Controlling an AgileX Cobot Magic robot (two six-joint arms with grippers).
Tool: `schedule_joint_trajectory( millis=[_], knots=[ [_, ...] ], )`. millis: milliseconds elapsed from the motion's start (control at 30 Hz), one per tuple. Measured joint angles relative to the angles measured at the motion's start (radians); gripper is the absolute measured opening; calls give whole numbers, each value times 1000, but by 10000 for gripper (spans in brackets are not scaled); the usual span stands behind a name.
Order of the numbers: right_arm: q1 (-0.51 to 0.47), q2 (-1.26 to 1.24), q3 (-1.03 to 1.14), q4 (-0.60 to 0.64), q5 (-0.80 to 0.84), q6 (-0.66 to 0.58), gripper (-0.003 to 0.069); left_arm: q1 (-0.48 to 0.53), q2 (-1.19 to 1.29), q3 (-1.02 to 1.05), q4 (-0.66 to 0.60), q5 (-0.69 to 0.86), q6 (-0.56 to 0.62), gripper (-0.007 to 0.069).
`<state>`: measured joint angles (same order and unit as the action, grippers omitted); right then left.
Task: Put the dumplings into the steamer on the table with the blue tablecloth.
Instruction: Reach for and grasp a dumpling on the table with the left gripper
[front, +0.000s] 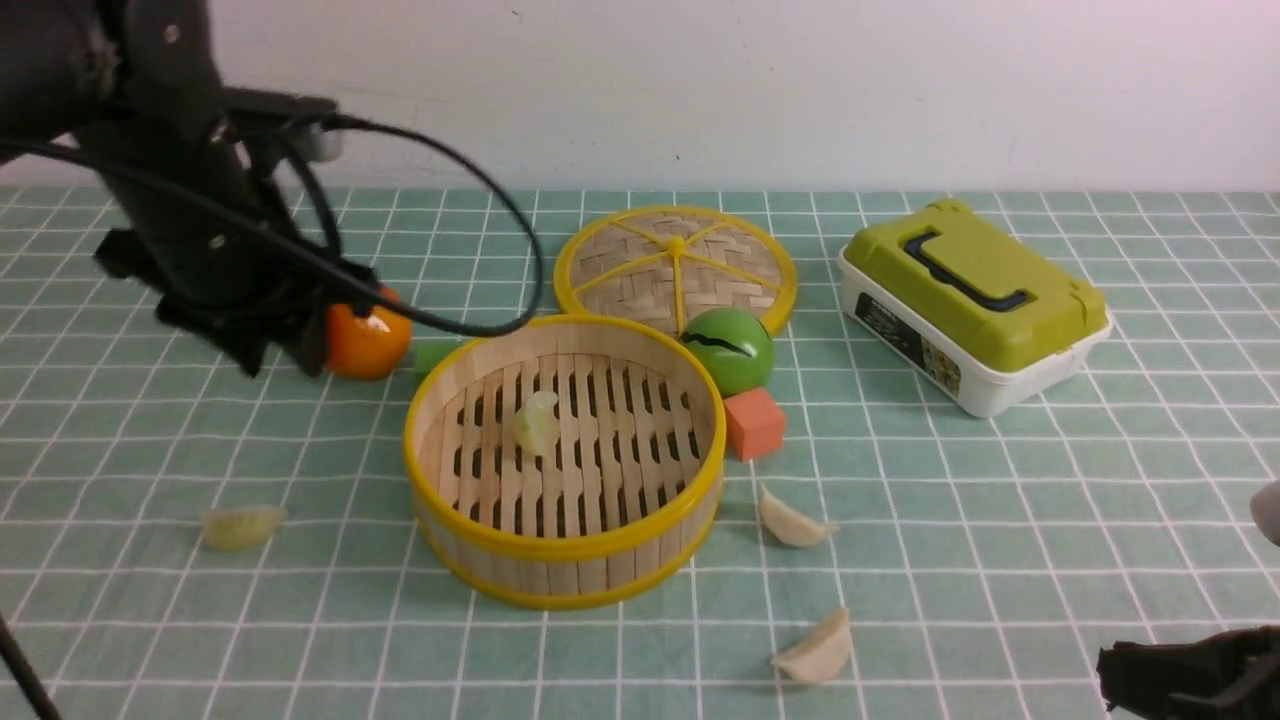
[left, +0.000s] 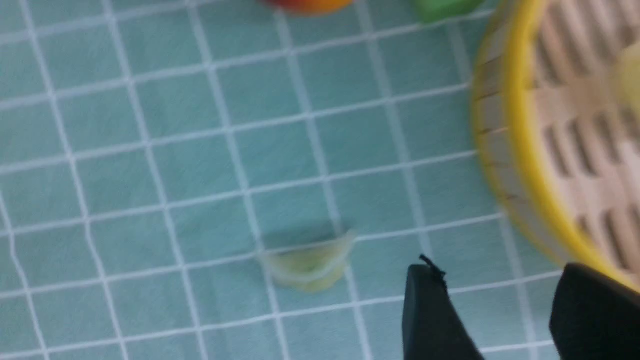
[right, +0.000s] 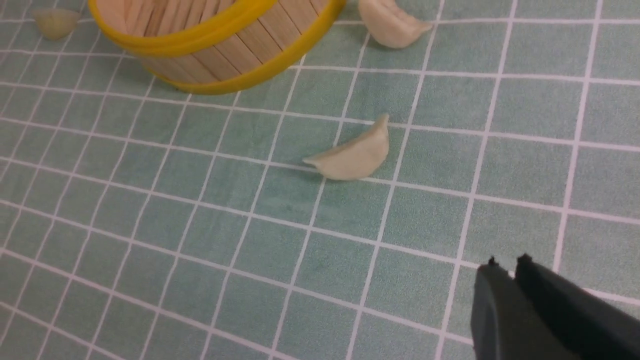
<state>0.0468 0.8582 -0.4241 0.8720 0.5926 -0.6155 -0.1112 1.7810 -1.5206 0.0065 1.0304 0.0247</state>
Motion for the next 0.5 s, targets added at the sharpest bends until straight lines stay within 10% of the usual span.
schedule_joint_trajectory(
  millis=[333,500],
  knots=[
    [0,0,0,14,0,0,62,115,100,195,-88,-230,490,290],
    [0,0,0,14,0,0,62,115,154,195,-95,-223,540,242]
  ],
)
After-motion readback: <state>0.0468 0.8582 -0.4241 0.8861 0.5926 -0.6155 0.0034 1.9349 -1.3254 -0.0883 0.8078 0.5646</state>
